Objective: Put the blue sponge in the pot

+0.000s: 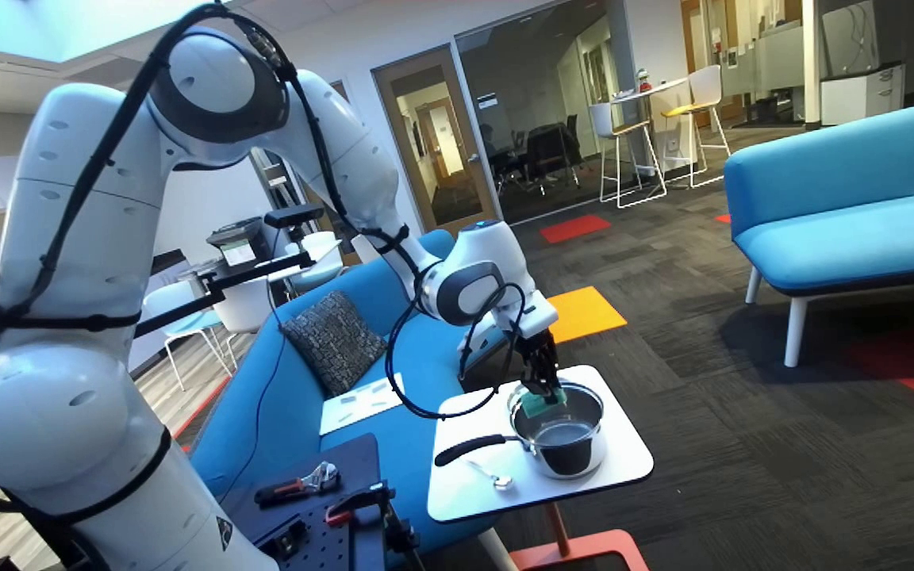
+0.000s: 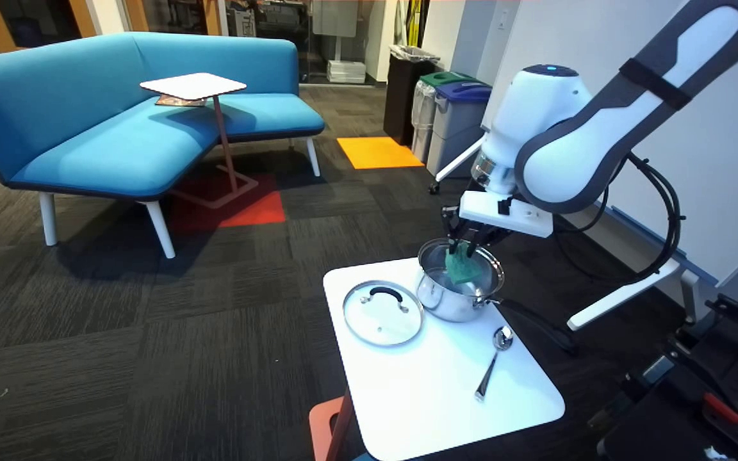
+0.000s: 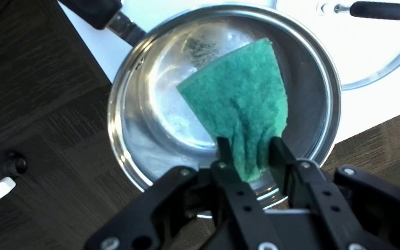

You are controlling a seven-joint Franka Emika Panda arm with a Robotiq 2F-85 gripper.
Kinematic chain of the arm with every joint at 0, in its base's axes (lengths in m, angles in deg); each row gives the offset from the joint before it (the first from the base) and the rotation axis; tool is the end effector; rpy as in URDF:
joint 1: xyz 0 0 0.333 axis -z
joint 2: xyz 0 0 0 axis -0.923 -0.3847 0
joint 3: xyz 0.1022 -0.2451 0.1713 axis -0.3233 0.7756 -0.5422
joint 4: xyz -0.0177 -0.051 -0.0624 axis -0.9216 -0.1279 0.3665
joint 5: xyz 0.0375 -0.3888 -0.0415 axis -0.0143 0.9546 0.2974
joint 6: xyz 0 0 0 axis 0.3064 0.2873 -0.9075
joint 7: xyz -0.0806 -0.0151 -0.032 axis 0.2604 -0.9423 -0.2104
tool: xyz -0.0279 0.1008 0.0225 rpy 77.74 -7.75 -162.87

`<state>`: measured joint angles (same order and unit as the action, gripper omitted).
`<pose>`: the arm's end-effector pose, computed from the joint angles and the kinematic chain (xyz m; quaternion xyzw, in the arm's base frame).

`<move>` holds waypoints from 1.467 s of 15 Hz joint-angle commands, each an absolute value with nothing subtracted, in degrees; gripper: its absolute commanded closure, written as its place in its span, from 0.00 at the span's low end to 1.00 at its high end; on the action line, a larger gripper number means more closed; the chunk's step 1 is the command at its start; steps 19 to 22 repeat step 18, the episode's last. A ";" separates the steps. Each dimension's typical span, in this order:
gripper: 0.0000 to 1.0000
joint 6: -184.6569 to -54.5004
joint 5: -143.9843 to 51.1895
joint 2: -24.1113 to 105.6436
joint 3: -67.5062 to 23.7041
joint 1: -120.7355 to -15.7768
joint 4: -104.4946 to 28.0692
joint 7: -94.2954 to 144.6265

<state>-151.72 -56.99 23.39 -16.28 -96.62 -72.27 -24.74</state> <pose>0.5240 0.1744 0.1244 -0.9367 0.3435 -0.0654 0.0167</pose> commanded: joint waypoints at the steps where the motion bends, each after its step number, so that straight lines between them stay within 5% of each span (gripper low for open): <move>1: 0.35 -149.21 -57.27 23.81 -18.71 -93.69 -71.29 -25.36; 6: 0.01 -149.29 -57.05 23.80 -19.10 -92.84 -71.28 -25.59; 22: 0.00 -151.30 -56.42 24.13 -20.08 -92.90 -72.13 -24.92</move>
